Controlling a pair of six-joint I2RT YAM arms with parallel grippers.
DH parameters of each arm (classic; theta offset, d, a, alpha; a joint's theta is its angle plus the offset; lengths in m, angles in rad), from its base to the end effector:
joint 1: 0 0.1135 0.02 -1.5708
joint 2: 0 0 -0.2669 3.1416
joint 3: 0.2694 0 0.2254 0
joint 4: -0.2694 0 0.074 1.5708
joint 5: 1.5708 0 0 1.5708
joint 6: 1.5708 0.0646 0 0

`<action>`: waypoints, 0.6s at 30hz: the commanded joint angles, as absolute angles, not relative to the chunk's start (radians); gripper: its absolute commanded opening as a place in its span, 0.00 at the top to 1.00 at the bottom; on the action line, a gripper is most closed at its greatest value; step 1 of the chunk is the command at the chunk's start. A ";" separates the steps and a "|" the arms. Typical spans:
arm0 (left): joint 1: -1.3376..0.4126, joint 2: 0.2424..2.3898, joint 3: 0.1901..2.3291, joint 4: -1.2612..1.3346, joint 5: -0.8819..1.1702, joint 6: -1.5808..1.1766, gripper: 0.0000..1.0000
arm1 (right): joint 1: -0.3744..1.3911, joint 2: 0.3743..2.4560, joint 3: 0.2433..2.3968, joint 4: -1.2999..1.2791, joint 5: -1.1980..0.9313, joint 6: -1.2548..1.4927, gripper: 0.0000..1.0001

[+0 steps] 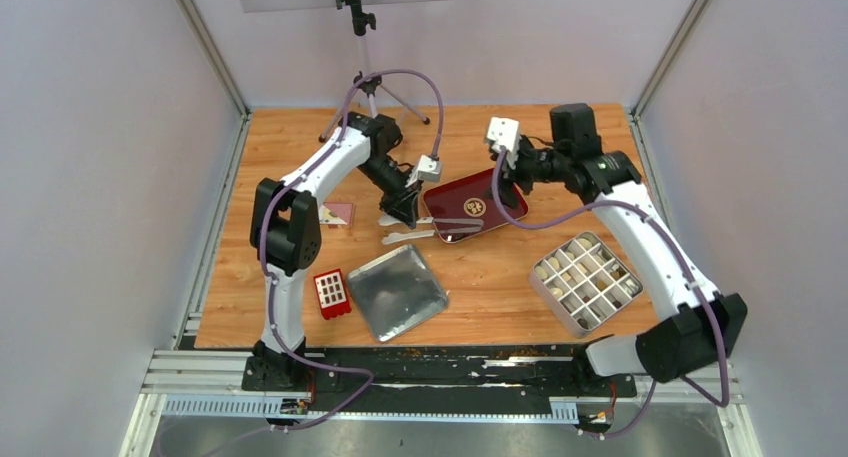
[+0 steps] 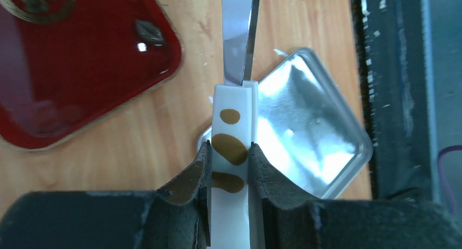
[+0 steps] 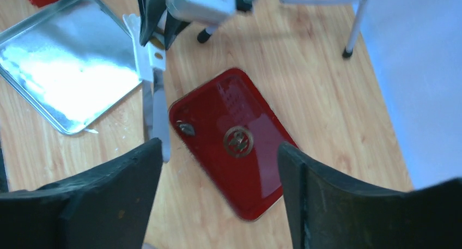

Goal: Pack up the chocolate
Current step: Pick up the clamp from the center of the board, then adjust the clamp.

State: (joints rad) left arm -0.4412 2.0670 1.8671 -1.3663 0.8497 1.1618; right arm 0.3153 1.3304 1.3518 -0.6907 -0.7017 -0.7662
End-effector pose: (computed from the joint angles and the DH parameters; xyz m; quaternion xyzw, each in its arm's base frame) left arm 0.3161 -0.2029 0.2472 0.6552 0.6331 -0.3850 0.1473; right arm 0.2429 0.1231 0.3608 -0.5635 0.6476 0.2101 0.4679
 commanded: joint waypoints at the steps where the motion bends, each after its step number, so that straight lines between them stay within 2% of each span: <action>1: -0.409 2.125 1.891 -1.493 1.018 1.081 1.00 | 0.415 1.456 1.527 -0.941 -0.687 -1.104 0.26; 6: -0.402 2.224 1.968 -1.599 1.144 1.051 1.00 | 0.470 1.494 1.523 -1.061 -0.590 -1.382 0.27; 10: -0.402 2.249 1.980 -1.586 1.198 1.009 1.00 | 0.522 1.560 1.576 -1.185 -0.574 -1.550 0.27; 18: -0.403 2.265 1.968 -1.503 1.276 0.875 1.00 | 0.567 1.650 1.522 -1.101 -0.564 -1.583 0.27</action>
